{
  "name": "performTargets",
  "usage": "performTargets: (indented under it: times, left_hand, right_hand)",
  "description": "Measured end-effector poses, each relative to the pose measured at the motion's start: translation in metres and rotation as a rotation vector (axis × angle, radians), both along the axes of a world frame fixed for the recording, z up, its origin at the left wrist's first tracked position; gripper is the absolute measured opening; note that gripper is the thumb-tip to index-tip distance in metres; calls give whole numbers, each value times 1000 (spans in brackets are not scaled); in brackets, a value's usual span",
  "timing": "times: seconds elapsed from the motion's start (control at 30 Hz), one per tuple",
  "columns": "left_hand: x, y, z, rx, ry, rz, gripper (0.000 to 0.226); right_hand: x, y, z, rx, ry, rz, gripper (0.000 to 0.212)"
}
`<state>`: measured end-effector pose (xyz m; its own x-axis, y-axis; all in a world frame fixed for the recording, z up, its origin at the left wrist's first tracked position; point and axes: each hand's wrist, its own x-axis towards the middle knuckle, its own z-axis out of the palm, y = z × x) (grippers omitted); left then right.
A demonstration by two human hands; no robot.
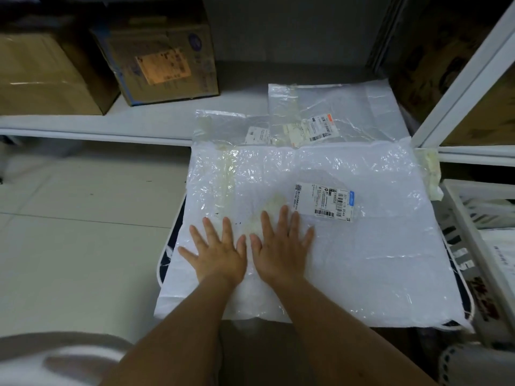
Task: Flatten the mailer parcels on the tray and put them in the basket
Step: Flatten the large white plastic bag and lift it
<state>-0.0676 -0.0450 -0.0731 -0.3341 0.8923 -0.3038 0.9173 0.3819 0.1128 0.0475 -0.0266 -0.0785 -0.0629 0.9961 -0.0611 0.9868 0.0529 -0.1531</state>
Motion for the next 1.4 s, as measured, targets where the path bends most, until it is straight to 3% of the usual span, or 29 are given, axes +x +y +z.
performTargets:
  times: [0.23,0.37,0.47,0.7,0.83,0.97,1.07,1.2,1.33,1.4]
  left_hand:
    - [1,-1,4,41,2,-6,65]
    - [18,-19,7,245,45,-173,61]
    - [27,-39,-5,184,41,-331,59]
    - [21,-40,-11,102,76,-365,65]
    - [35,-33,8,123,136,-323,58]
    - [62,-13,26,273,146,-302,48]
    - [83,5,25,273,90,-434,58]
    - [101,12,10,167,106,-606,61]
    - [103,10,5,118,128,-588,62]
    - [106,14,12,117,144,-582,62]
  right_hand:
    - [11,-1,12,-34,60,80,60]
    - [22,-43,2,142,83,-94,62]
    - [31,-65,-13,61,35,-115,66]
    - [39,-64,-11,51,22,-80,66]
    - [59,-50,-2,150,5,-1,51]
    - [79,-23,11,279,6,68,29]
    - [105,-13,13,210,-9,-84,44]
    - [133,-19,0,-92,-28,-195,67]
    - [138,-27,-10,-99,-64,-170,80]
    - [140,-25,-7,-40,-49,-185,74]
